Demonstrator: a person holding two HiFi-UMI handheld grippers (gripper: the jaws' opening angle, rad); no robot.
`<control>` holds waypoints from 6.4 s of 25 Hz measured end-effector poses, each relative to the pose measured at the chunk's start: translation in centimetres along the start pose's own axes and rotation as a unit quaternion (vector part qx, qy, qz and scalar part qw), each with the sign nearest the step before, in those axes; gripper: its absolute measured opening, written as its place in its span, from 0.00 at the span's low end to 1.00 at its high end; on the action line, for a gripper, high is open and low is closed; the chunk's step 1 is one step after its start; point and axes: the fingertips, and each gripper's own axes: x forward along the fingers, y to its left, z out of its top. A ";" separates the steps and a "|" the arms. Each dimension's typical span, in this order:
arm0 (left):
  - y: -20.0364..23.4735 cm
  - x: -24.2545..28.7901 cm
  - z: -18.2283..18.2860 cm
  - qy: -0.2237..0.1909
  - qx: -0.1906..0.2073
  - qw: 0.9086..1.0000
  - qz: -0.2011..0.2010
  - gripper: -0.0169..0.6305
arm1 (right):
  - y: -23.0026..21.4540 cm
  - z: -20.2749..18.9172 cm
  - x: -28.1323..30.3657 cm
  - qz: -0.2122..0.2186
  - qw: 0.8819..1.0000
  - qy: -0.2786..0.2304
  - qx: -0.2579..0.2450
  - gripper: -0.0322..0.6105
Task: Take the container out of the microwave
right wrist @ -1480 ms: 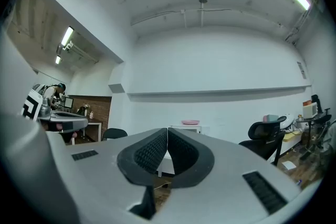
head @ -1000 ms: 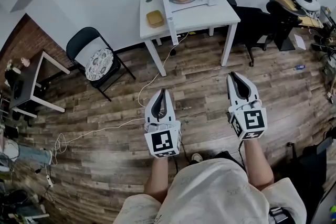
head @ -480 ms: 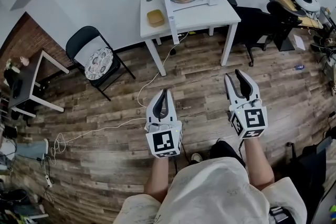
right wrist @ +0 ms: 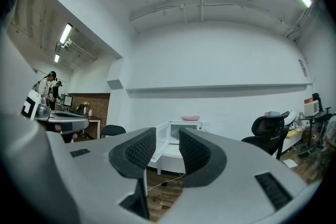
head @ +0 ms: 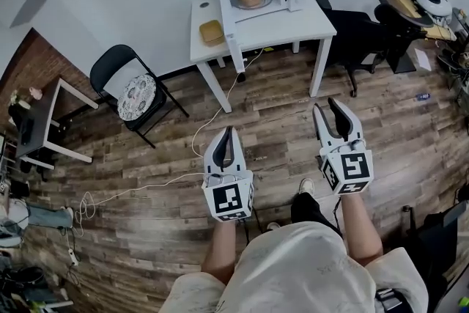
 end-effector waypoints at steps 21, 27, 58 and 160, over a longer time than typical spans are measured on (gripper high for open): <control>-9.1 18.9 0.1 0.028 0.009 1.000 -0.010 0.04 | -17.8 -2.8 11.2 -0.006 0.999 0.026 0.036 0.29; -11.1 23.3 -0.4 0.035 -0.010 0.999 -0.008 0.04 | -21.9 -3.9 13.9 0.000 0.998 0.034 0.045 0.29; -12.1 34.8 -1.2 0.023 -0.016 1.000 0.004 0.04 | -28.4 -4.5 23.8 0.023 0.998 0.014 0.048 0.29; 10.0 68.9 -4.7 0.029 -0.017 0.981 0.193 0.04 | -22.9 -3.9 71.5 0.259 0.965 0.031 -0.012 0.28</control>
